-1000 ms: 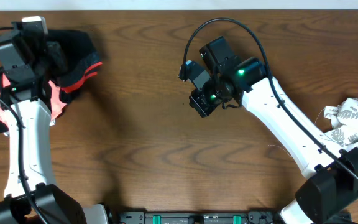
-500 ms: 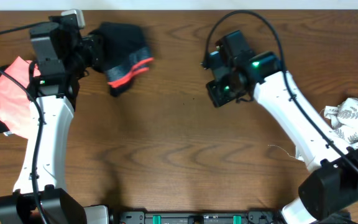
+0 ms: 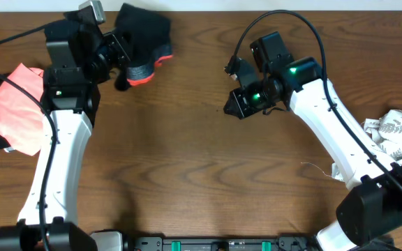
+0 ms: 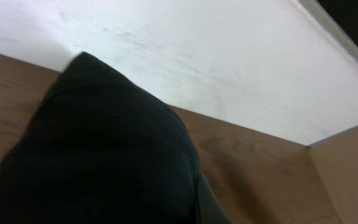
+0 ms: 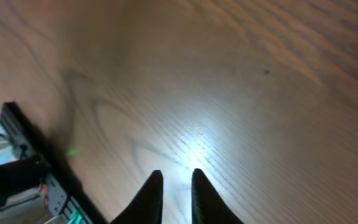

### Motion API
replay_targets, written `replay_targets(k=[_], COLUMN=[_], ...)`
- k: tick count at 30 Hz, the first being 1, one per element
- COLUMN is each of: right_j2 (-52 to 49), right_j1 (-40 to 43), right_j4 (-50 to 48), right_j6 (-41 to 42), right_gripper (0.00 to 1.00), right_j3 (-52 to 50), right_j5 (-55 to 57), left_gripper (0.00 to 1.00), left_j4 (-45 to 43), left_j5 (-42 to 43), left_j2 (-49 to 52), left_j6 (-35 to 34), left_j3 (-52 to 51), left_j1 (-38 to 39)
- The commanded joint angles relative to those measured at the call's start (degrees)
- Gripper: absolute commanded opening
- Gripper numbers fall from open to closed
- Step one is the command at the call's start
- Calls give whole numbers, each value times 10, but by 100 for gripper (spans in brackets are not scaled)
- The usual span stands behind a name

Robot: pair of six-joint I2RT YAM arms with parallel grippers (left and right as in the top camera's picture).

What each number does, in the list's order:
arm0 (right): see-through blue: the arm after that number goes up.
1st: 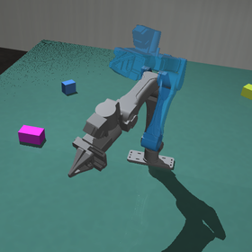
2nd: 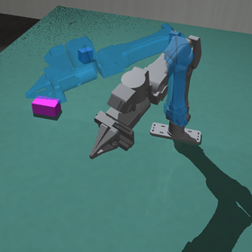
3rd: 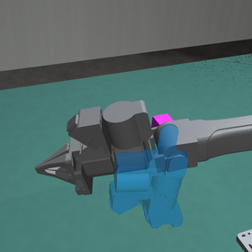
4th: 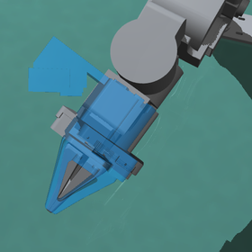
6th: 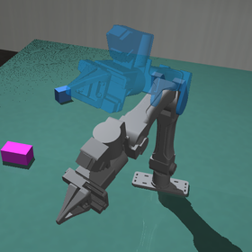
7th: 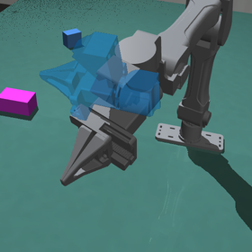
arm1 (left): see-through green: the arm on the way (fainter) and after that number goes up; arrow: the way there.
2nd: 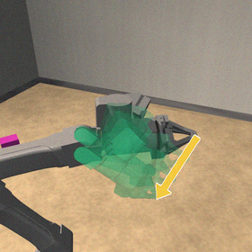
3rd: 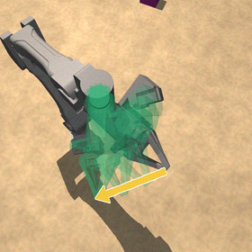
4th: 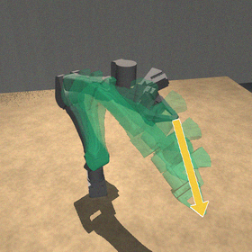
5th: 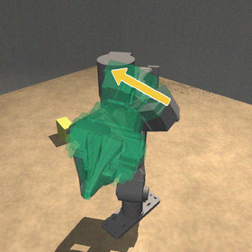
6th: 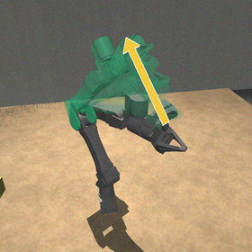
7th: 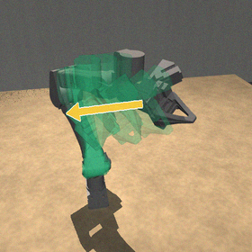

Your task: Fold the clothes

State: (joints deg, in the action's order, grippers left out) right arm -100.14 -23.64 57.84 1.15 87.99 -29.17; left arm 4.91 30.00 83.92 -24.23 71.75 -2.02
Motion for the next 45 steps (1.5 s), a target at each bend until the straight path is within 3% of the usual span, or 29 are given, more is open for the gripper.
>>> replay_targets(k=[1, 6, 11, 16, 21, 26, 35, 40, 45], right_j2=[-5, -5, -6, -6, -6, -6, -6, -6, -6], right_j1=[-1, -12, -25, -33, -29, -25, -52, -49, -36], right_j4=[-3, -18, -107, -194, -177, -114, -66, -48, -26], right_j6=[7, 24, 139, 206, 194, 143, 54, 54, 54], right_gripper=[19, 25, 29, 38, 42, 49, 45, 45, 44], right_j3=[-6, -9, -32, -59, -71, -72, -72, -72, -72], right_j5=[-50, -63, -68, -74, -35, 6, 15, 91, 112], left_gripper=[6, 6, 6, 6, 6, 6, 6, 6, 6], left_j4=[-2, -3, -3, -3, 0, 17, 37, 96, 94], left_j5=[18, 17, 24, 24, 23, 20, 5, -46, -69], left_j2=[-27, -28, -28, -38, -45, -45, -45, -44, -35], left_j6=[-14, -43, -120, -131, -76, -69, -43, 5, 5], left_j3=[14, 14, 14, 14, 14, 14, 12, 12, 12], left_j1=[14, 30, 31, 31, 31, 31, 82, 123, 155])
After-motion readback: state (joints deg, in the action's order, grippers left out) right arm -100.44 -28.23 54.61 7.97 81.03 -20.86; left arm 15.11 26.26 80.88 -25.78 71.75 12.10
